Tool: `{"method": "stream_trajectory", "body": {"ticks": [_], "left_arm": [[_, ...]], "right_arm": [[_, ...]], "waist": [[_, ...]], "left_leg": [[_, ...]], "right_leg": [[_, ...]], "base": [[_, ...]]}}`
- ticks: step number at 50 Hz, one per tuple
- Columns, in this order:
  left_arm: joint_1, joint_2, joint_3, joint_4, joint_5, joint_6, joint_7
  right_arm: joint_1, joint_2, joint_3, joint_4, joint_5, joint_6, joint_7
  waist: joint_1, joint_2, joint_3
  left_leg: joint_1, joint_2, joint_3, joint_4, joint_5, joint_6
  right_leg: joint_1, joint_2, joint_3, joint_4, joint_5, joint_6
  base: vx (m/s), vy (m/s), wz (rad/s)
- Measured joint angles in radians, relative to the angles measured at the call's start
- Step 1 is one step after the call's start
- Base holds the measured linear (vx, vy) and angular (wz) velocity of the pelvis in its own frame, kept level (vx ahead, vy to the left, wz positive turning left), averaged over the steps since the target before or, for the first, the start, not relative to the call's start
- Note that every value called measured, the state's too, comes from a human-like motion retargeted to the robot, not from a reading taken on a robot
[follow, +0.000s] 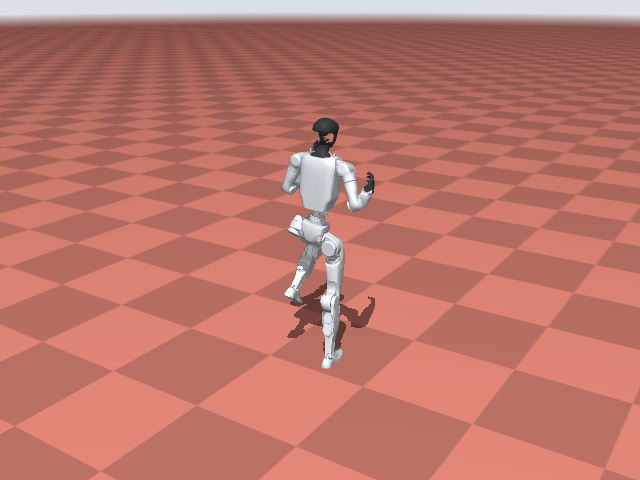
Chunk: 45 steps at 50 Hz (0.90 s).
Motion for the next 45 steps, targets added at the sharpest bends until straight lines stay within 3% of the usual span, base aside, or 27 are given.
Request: {"method": "stream_trajectory", "body": {"ticks": [3, 5, 7, 8, 10, 12, 14, 16, 17, 18, 20, 21, 23, 25, 27, 30, 33, 34, 35, 37, 38, 40, 42, 45], "left_arm": [[0.366, 0.074, 0.120, 0.076, -0.152, 0.031, -0.065], [0.563, 0.122, 0.177, 0.096, -0.232, 0.050, -0.103], [0.657, 0.213, 0.167, 0.078, -0.229, 0.040, -0.097], [0.680, 0.268, 0.155, 0.063, -0.208, 0.036, -0.095], [0.726, 0.323, 0.148, 0.044, -0.165, 0.047, -0.129], [0.777, 0.286, 0.163, 0.046, -0.141, 0.081, -0.184], [0.792, 0.211, 0.159, 0.063, -0.105, 0.122, -0.222], [0.736, 0.143, 0.125, 0.101, -0.033, 0.149, -0.232], [0.676, 0.119, 0.105, 0.126, -0.006, 0.159, -0.211], [0.592, 0.108, 0.092, 0.154, -0.007, 0.168, -0.160], [0.428, 0.069, 0.062, 0.212, 0.013, 0.182, -0.104], [0.327, 0.040, 0.037, 0.251, 0.024, 0.173, -0.078], [0.100, -0.008, -0.024, 0.328, 0.052, 0.144, -0.005], [-0.153, -0.032, -0.090, 0.390, 0.117, 0.116, 0.071], [-0.330, -0.037, -0.109, 0.379, 0.185, 0.115, 0.069], [-0.408, -0.029, -0.055, 0.279, 0.241, 0.105, 0.051], [-0.292, -0.063, -0.024, 0.142, 0.243, 0.076, 0.097], [-0.245, -0.076, -0.014, 0.102, 0.229, 0.076, 0.082], [-0.196, -0.088, -0.003, 0.062, 0.211, 0.080, 0.055], [-0.123, -0.095, 0.022, 0.009, 0.145, 0.094, -0.002], [-0.096, -0.093, 0.035, -0.008, 0.101, 0.095, -0.014], [-0.030, -0.071, 0.062, -0.017, 0.050, 0.083, -0.019], [0.083, -0.021, 0.110, 0.033, 0.074, 0.052, 0.027], [0.364, 0.053, 0.160, 0.180, 0.040, 0.042, 0.065]], "right_arm": [[-0.400, 0.046, 0.032, -0.004, -0.063, -0.051, -0.124], [-0.588, 0.085, 0.000, -0.072, -0.058, -0.054, -0.127], [-0.588, 0.116, -0.035, -0.186, -0.026, -0.070, -0.148], [-0.536, 0.131, -0.052, -0.251, -0.010, -0.077, -0.158], [-0.406, 0.154, -0.060, -0.348, 0.032, -0.088, -0.142], [-0.284, 0.148, -0.042, -0.390, 0.083, -0.076, -0.067], [-0.164, 0.132, -0.013, -0.399, 0.111, -0.055, 0.018], [-0.046, 0.121, 0.017, -0.381, 0.103, -0.048, 0.056], [-0.003, 0.115, 0.030, -0.359, 0.086, -0.046, 0.050], [0.019, 0.108, 0.037, -0.328, 0.063, -0.041, 0.026], [0.062, 0.076, 0.041, -0.263, 0.008, -0.040, -0.006], [0.070, 0.062, 0.041, -0.221, -0.028, -0.044, -0.019], [0.078, 0.061, 0.047, -0.129, -0.086, -0.052, -0.055], [0.091, 0.093, 0.042, -0.059, -0.072, -0.061, -0.083], [0.139, 0.104, 0.024, -0.074, -0.010, -0.078, -0.066], [0.233, 0.031, -0.012, -0.176, 0.063, -0.089, 0.007], [0.360, -0.048, -0.042, -0.211, 0.088, -0.074, 0.049], [0.401, -0.051, -0.060, -0.202, 0.069, -0.062, 0.058], [0.441, -0.047, -0.080, -0.189, 0.042, -0.048, 0.066], [0.437, -0.017, -0.108, -0.139, -0.031, -0.009, 0.067], [0.397, -0.003, -0.108, -0.104, -0.065, 0.010, 0.055], [0.277, 0.019, -0.084, -0.026, -0.108, 0.027, 0.008], [0.082, 0.030, -0.036, 0.067, -0.095, -0.012, -0.080], [-0.196, 0.007, -0.034, 0.058, -0.035, -0.064, -0.150]], "waist": [[0.105, 0.039, 0.108], [0.130, 0.020, 0.098], [0.152, -0.005, 0.036], [0.172, -0.023, 0.005], [0.210, -0.057, -0.054], [0.209, -0.043, -0.103], [0.184, 0.032, -0.115], [0.150, 0.138, -0.082], [0.130, 0.182, -0.063], [0.111, 0.208, -0.049], [0.059, 0.264, -0.023], [0.020, 0.271, -0.006], [-0.076, 0.263, 0.045], [-0.154, 0.235, 0.082], [-0.136, 0.227, 0.039], [-0.098, 0.242, -0.055], [-0.160, 0.282, -0.132], [-0.178, 0.273, -0.143], [-0.193, 0.255, -0.149], [-0.185, 0.159, -0.127], [-0.169, 0.112, -0.100], [-0.112, 0.046, -0.032], [-0.023, 0.032, 0.057], [0.130, 0.028, 0.167]], "left_leg": [[-0.243, 0.101, -0.052, 0.358, -0.072, -0.083], [-0.370, 0.120, -0.054, 0.422, -0.086, -0.043], [-0.383, 0.098, -0.028, 0.345, -0.063, 0.040], [-0.344, 0.075, -0.012, 0.265, -0.038, 0.060], [-0.189, 0.020, 0.021, 0.028, 0.041, 0.041], [0.031, -0.016, 0.009, -0.301, 0.154, -0.018], [0.302, 0.002, -0.043, -0.697, 0.266, -0.073], [0.594, 0.065, -0.110, -1.148, 0.402, -0.132], [0.710, 0.095, -0.143, -1.355, 0.468, -0.150], [0.780, 0.114, -0.174, -1.516, 0.507, -0.146], [0.865, 0.163, -0.194, -1.681, 0.385, -0.159], [0.870, 0.168, -0.197, -1.692, 0.246, -0.142], [0.833, 0.152, -0.247, -1.647, 0.026, -0.068], [0.687, 0.103, -0.332, -1.440, -0.094, 0.029], [0.579, 0.090, -0.310, -1.332, -0.082, 0.036], [0.665, 0.112, -0.204, -1.536, 0.101, -0.008], [0.726, 0.124, -0.209, -1.662, 0.387, -0.063], [0.714, 0.107, -0.206, -1.618, 0.422, -0.059], [0.694, 0.084, -0.197, -1.543, 0.431, -0.046], [0.517, 0.005, -0.123, -1.077, 0.276, 0.044], [0.399, -0.019, -0.076, -0.787, 0.190, 0.082], [0.145, -0.016, -0.005, -0.238, 0.056, 0.109], [-0.132, 0.026, 0.002, 0.196, -0.027, 0.068], [-0.427, 0.066, -0.028, 0.505, -0.090, -0.031]], "right_leg": [[-0.140, 0.070, 0.130, 0.220, -0.206, -0.167], [-0.287, 0.087, 0.171, 0.407, -0.257, -0.191], [-0.244, 0.060, 0.111, 0.257, -0.137, -0.160], [-0.187, 0.045, 0.074, 0.135, -0.027, -0.136], [-0.111, 0.024, 0.043, -0.021, 0.217, -0.068], [-0.092, 0.033, 0.010, -0.024, 0.343, -0.041], [-0.109, 0.086, -0.060, 0.153, 0.278, -0.100], [-0.217, 0.172, -0.114, 0.582, 0.097, -0.169], [-0.321, 0.208, -0.135, 0.858, 0.012, -0.175], [-0.467, 0.222, -0.158, 1.152, -0.040, -0.136], [-0.710, 0.240, -0.201, 1.610, -0.148, -0.130], [-0.821, 0.225, -0.209, 1.786, -0.188, -0.108], [-1.003, 0.179, -0.209, 2.061, -0.252, -0.042], [-1.128, 0.134, -0.190, 2.191, -0.321, -0.021], [-1.213, 0.136, -0.174, 2.161, -0.334, -0.087], [-1.153, 0.191, -0.163, 1.893, -0.190, -0.151], [-0.857, 0.228, -0.185, 1.362, 0.048, -0.130], [-0.724, 0.218, -0.186, 1.136, 0.129, -0.109], [-0.583, 0.203, -0.184, 0.897, 0.210, -0.083], [-0.325, 0.142, -0.092, 0.430, 0.361, -0.030], [-0.229, 0.100, -0.046, 0.267, 0.379, -0.021], [-0.115, 0.032, -0.040, 0.117, 0.205, -0.030], [-0.095, 0.021, -0.070, 0.088, -0.023, -0.080], [-0.219, 0.039, 0.035, 0.271, -0.169, -0.180]], "base": [[-0.23, -0.12, -1.75], [-0.02, -0.04, -0.39], [0.24, -0.01, 1.01], [0.33, 0.02, 0.96], [0.35, 0.06, 0.25], [0.29, 0.10, -0.63], [0.20, 0.10, -0.85], [0.08, 0.09, -0.50], [0.02, 0.07, -0.10], [-0.01, 0.08, 0.05], [-0.10, 0.10, 0.35], [-0.18, 0.11, 0.89], [-0.23, 0.08, 1.63], [-0.21, 0.03, 1.49], [0.00, -0.01, -0.36], [0.24, -0.08, -1.20], [0.31, -0.14, 0.31], [0.26, -0.13, 1.22], [0.20, -0.12, 1.28], [0.10, -0.12, 1.02], [-0.01, -0.12, 0.54], [-0.11, -0.13, 0.04], [-0.22, -0.13, -0.64], [-0.19, -0.07, -1.30]]}}
